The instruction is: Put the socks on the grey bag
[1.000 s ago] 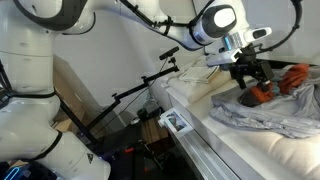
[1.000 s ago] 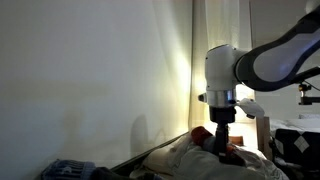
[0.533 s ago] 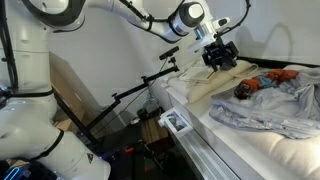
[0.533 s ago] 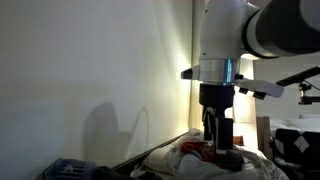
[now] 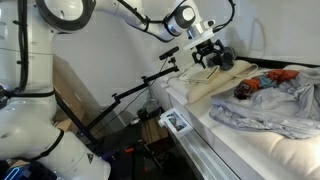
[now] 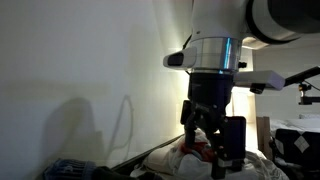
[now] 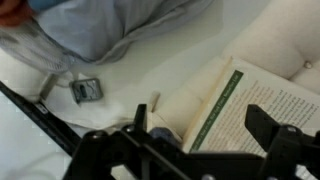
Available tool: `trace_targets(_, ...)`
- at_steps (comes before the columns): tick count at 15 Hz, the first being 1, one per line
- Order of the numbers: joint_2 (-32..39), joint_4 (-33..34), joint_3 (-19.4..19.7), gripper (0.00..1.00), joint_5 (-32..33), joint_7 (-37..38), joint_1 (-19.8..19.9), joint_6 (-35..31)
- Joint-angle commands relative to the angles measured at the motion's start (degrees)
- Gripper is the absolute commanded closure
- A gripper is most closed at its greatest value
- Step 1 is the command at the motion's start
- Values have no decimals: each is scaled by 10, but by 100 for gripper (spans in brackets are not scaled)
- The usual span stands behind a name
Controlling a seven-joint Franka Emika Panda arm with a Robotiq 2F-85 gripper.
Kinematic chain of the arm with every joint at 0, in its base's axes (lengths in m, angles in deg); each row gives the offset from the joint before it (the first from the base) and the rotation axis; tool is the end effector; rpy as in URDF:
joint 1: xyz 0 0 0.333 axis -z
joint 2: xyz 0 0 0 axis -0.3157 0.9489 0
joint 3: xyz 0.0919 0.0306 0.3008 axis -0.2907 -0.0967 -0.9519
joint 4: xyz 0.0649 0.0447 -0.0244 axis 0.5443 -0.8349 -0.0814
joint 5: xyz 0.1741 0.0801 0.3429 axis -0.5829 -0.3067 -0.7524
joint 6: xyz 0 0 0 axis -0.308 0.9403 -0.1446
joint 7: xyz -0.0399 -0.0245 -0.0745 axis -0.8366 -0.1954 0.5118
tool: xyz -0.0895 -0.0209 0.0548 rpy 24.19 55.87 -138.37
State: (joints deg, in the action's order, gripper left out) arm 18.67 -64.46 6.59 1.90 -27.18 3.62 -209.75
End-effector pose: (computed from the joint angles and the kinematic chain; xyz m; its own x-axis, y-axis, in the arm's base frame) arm 0.6652 0.2603 0.2919 0.5606 0.8279 -0.0179 0.8085 -0.5425 0.2281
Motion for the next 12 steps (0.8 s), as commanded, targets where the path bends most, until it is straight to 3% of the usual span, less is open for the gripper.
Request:
trace_targets(1, 58, 82, -32, 0, -10, -106, 2, 8)
trace_targets(6, 131, 176, -31, 0, 1, -183, -15, 4)
trace_targets(12, 203, 267, -13, 0, 10, -223, -36, -51)
